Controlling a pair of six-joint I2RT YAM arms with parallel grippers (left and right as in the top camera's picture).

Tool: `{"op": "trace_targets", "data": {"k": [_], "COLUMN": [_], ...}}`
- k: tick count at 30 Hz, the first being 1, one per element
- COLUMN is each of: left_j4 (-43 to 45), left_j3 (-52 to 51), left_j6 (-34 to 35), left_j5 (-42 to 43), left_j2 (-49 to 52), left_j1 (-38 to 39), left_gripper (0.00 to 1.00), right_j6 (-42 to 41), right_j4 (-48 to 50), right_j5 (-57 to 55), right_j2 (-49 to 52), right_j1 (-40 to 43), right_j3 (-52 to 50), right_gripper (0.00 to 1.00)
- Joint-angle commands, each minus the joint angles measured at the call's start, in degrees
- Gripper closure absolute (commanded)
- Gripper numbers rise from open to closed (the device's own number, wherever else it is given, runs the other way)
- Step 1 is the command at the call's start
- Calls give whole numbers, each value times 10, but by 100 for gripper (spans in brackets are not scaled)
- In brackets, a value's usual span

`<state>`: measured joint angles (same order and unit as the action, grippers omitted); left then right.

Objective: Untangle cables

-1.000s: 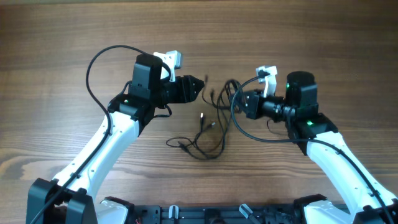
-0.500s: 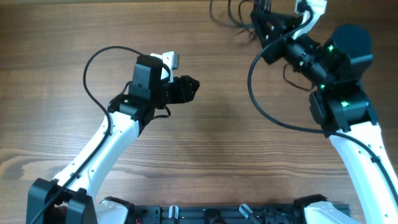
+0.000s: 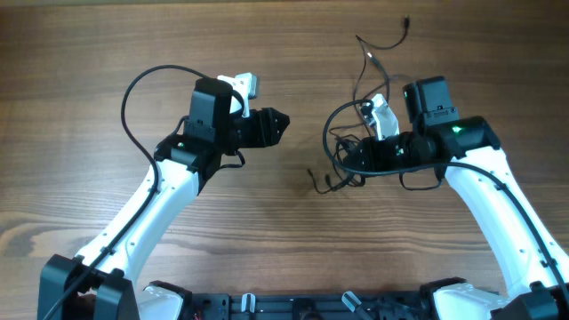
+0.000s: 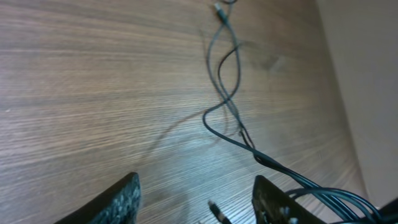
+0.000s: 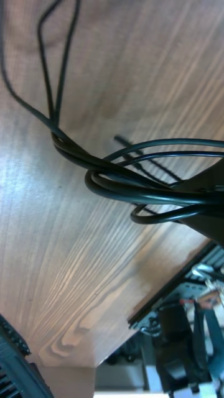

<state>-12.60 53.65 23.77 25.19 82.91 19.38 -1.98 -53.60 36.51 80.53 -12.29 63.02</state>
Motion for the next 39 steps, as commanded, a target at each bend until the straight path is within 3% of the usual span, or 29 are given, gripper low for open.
{"op": "trace_targets", "data": {"k": [1,5,9,17,21,27,31,35,39], "left_j4": [35,77,74,46,47,74,108,118,126], "left_j3": [6,6,6,6,6,6,6,6,6], "left_j6": [-11,-10,-27,-119,-122,-129,-129,-129,-129], "left_j5": [93,226,284,282,242,242,224,216,212], "left_j2": [-10,0,0,0,0,0,0,0,0], "left_j1": [-2,3,4,18,26,26,26,26,24], "left_gripper": [36,32,31,32,32,32,46,84,92], "right_j6": [42,70,64,14,-47,-57,-59,-61,-61], "right_j4": [14,37,82,162,200,203,201,201,195], "right_j5": [19,93,159,299,326,386,420,419,381], "right_j2": [-1,-1,-1,-1,-1,-1,-1,-1,-1], "right_j1": [-1,-1,-1,-1,-1,-1,-1,-1,-1], "right_j3": [-2,-2,-2,-2,-2,-2,-2,-2,-2], "right_gripper": [96,96,96,96,96,96,96,95,91]}}
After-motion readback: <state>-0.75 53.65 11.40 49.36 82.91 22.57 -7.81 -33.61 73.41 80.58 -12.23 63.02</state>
